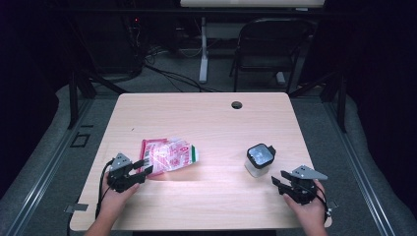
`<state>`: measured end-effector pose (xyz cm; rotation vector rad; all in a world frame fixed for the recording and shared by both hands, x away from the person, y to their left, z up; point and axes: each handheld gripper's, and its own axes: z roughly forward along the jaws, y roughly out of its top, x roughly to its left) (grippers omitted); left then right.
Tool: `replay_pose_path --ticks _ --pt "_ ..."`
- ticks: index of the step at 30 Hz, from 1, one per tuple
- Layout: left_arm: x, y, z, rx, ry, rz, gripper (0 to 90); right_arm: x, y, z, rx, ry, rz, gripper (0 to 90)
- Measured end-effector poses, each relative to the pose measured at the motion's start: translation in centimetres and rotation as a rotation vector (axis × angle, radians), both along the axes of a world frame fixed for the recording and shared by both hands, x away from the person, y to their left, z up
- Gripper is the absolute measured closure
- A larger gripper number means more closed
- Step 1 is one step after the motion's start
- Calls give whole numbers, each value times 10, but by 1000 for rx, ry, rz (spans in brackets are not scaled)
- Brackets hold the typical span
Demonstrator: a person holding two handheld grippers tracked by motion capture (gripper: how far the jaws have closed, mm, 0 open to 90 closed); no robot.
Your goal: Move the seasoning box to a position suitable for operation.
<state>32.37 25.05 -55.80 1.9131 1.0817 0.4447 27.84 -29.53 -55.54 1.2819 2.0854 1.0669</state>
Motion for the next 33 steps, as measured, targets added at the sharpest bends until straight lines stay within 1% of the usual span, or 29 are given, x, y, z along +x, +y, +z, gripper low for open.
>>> replay_pose_path --ticks 1,2,4,6,8,9,10,11,13,14,15,16,19,20,21,22,23,24,25,26,27,28,30,32,33 --pt "-1 0 1 2 1 -4 511 1 0 2 9 -5 -6 544" --pt "-1 -1 1 -3 -7 -4 511 1 0 5 3 -3 -11 553" --pt "-2 -1 2 3 -4 -4 509 4 0 8 14 -3 -17 570" --pt "-2 -1 2 3 -6 -1 509 7 -2 12 10 10 -31 590" --pt "-3 -1 2 7 -3 -2 508 12 -4 15 4 11 -27 613" --pt "-3 -1 2 7 -3 -2 507 13 -5 16 9 7 -32 623" --pt "-3 -1 2 7 -3 -2 505 16 -7 17 -1 8 -33 634" --pt "-3 -1 2 -1 -12 6 505 19 -9 18 10 7 -42 646" --pt "-4 0 2 -1 -11 8 506 24 -13 19 14 13 -53 663" --pt "-4 0 2 -3 -11 8 506 27 -15 19 26 10 -57 668" --pt "-5 0 2 -1 -8 10 506 30 -17 19 50 13 -65 672" --pt "-5 0 2 4 -3 9 506 33 -18 18 63 15 -71 675" --pt "-5 1 1 8 3 12 506 41 -21 15 57 26 -85 686" --pt "-5 1 1 8 3 12 506 41 -21 15 57 26 -85 686" --pt "-5 1 0 4 -4 17 506 44 -21 13 68 23 -85 689" --pt "-6 1 0 4 -2 18 506 50 -20 9 73 29 -72 693" --pt "-6 1 0 4 -2 18 506 50 -20 9 73 29 -72 693" --pt "-6 2 0 11 4 21 506 55 -18 6 68 31 -55 693" --pt "-6 2 0 11 4 21 506 55 -18 6 68 31 -55 693" --pt "-6 2 0 8 4 21 506 59 -16 3 61 37 -53 699" --pt "-7 2 0 10 8 22 506 61 -16 1 60 35 -48 704" --pt "-7 2 -1 3 4 26 506 63 -15 0 60 40 -49 710" --pt "-7 3 -1 4 7 27 506 67 -14 -3 54 36 -51 721" --pt "-7 3 -2 5 9 27 506 70 -14 -5 66 32 -45 728" --pt "-7 3 -2 8 9 26 506 72 -14 -6 70 39 -37 731"
